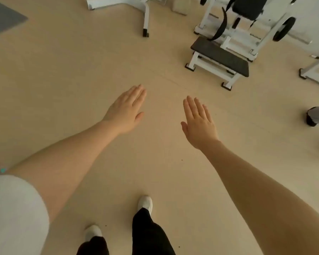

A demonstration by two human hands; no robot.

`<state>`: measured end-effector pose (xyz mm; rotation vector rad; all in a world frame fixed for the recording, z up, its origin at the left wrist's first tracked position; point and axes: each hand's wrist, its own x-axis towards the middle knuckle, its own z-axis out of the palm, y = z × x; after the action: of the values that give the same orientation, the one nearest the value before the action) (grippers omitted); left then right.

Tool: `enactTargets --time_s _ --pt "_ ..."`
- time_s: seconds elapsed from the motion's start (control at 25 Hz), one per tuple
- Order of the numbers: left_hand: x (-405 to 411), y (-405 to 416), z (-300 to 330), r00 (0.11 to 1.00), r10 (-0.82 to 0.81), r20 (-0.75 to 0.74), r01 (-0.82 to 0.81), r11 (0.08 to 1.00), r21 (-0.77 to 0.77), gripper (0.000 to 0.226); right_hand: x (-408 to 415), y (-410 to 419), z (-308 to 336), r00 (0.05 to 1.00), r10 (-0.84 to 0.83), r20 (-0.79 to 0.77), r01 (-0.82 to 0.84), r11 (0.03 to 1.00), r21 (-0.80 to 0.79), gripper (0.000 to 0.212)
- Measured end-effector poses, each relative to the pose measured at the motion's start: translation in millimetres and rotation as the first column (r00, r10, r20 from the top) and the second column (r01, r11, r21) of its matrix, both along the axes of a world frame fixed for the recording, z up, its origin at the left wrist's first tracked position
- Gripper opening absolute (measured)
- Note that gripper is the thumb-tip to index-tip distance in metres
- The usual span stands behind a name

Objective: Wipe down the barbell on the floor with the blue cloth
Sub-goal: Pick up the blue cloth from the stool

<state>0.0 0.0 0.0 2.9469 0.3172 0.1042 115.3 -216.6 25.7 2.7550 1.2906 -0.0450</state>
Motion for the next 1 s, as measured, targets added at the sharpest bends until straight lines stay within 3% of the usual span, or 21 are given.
enactTargets --time_s 0.16,0.28,0.36,0.44,0.56,0.64,0.76,1.0 --pt "-52 -3 -56 0.977 0.083 -0.199 -0.112 0.984 -0.139 0.064 -12 36 -34 0.97 0.189 -0.155 -0.208 0.972 -0.11 0.063" --pt "-109 14 -76 0.927 0.293 -0.236 -0.345 0.913 -0.22 0.064 -29 85 -49 0.931 0.301 -0.205 -0.329 0.937 -0.115 0.062" --pt "-157 27 -79 0.831 0.491 -0.26 -0.547 0.808 -0.221 0.062 -55 121 -54 0.881 0.413 -0.229 -0.45 0.881 -0.144 0.063" --pt "-210 37 -83 0.713 0.644 -0.278 -0.7 0.68 -0.219 0.068 -91 153 -59 0.78 0.572 -0.252 -0.619 0.764 -0.182 0.065" --pt "-290 45 -85 0.501 0.815 -0.29 -0.862 0.443 -0.246 0.058 -159 199 -60 0.61 0.74 -0.285 -0.792 0.579 -0.193 0.064" --pt "-348 45 -88 0.37 0.885 -0.284 -0.917 0.297 -0.267 0.06 -216 229 -63 0.512 0.805 -0.301 -0.859 0.483 -0.17 0.064" --pt "-430 47 -95 0.242 0.925 -0.294 -0.942 0.151 -0.3 0.063 -306 269 -72 0.398 0.859 -0.322 -0.918 0.375 -0.134 0.063" --pt "-590 81 -113 -0.024 0.956 -0.294 -0.931 -0.129 -0.343 0.061 -496 348 -113 0.306 0.856 -0.416 -0.952 0.288 -0.106 0.066"
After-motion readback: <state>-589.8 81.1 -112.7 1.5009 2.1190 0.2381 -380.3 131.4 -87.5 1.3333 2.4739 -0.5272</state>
